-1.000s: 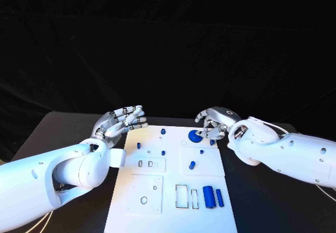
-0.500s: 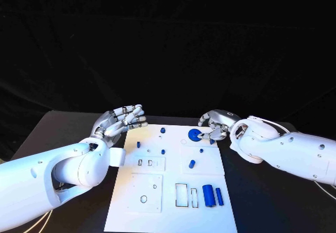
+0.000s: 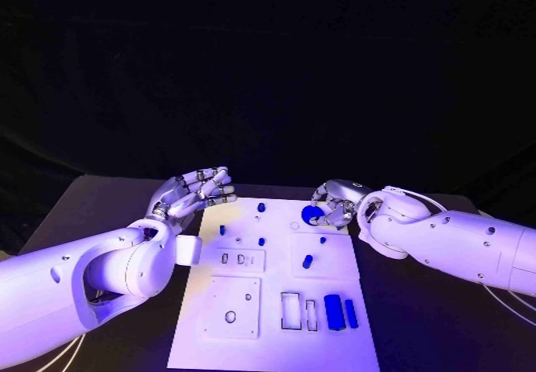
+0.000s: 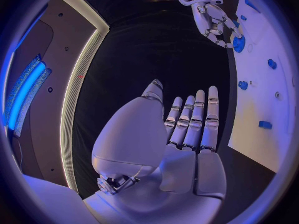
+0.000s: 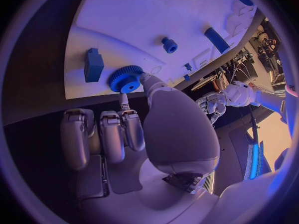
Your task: Assemble the parts on the task board
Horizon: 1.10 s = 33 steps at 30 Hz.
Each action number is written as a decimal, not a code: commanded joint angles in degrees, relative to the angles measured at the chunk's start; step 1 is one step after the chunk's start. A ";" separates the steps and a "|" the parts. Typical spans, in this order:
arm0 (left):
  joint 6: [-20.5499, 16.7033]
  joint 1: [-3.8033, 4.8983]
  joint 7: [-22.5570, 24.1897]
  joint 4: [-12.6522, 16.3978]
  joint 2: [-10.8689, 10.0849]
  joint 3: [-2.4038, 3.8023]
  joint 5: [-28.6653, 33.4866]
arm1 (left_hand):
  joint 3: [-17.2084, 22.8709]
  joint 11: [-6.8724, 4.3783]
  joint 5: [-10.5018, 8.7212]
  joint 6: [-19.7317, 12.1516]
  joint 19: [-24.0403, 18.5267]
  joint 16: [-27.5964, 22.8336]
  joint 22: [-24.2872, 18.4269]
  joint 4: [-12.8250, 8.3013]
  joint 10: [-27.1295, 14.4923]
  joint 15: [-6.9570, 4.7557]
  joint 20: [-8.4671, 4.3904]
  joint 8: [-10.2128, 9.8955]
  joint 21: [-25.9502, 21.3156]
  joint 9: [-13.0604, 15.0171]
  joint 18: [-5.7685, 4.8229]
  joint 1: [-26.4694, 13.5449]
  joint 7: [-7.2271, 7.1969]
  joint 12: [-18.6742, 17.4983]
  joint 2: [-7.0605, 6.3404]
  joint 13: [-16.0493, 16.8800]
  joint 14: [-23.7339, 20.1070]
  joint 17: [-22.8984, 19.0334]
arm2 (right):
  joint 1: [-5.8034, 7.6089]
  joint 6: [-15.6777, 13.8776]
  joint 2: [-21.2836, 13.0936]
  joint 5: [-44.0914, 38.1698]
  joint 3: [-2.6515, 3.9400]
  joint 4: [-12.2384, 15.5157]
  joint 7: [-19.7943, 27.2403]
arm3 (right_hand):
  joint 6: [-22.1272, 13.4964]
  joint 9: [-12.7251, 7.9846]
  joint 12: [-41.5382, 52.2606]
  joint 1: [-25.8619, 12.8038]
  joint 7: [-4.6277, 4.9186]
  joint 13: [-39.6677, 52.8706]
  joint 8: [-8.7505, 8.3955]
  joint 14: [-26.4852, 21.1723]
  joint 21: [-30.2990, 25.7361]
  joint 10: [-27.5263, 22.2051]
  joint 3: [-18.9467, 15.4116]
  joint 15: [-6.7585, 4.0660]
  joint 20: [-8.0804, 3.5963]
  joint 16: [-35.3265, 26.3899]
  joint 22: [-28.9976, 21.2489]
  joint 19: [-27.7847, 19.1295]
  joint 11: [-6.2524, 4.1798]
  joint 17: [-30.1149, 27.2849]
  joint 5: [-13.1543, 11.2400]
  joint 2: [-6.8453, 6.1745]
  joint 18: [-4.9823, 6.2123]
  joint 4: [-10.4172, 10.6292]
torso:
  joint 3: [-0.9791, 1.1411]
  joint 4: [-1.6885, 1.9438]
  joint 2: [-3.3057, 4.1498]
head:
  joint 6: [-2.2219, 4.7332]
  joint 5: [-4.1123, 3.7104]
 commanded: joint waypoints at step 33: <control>1.00 0.09 -0.08 -0.31 0.27 0.05 0.12 | -0.10 0.27 -0.21 0.16 -0.03 -0.39 -0.09 -0.16 0.24 0.19 0.13 -0.11 -0.03 0.03 0.57 0.48 2.83 -0.45 0.49 -0.02 0.10 0.06 | -0.25 -0.07 0.20 -4.27 -0.02 0.29 -0.76 | 5.62 0.14 3.81 5.57 -1.23 13.69 2.01 5.97 2.02 5.11 6.83 -0.60 -0.26 0.52 10.48 2.91 -1.10 15.07 2.30 1.30 -0.95 -1.67 | 0.02 -0.02 -0.02 | -0.36 0.32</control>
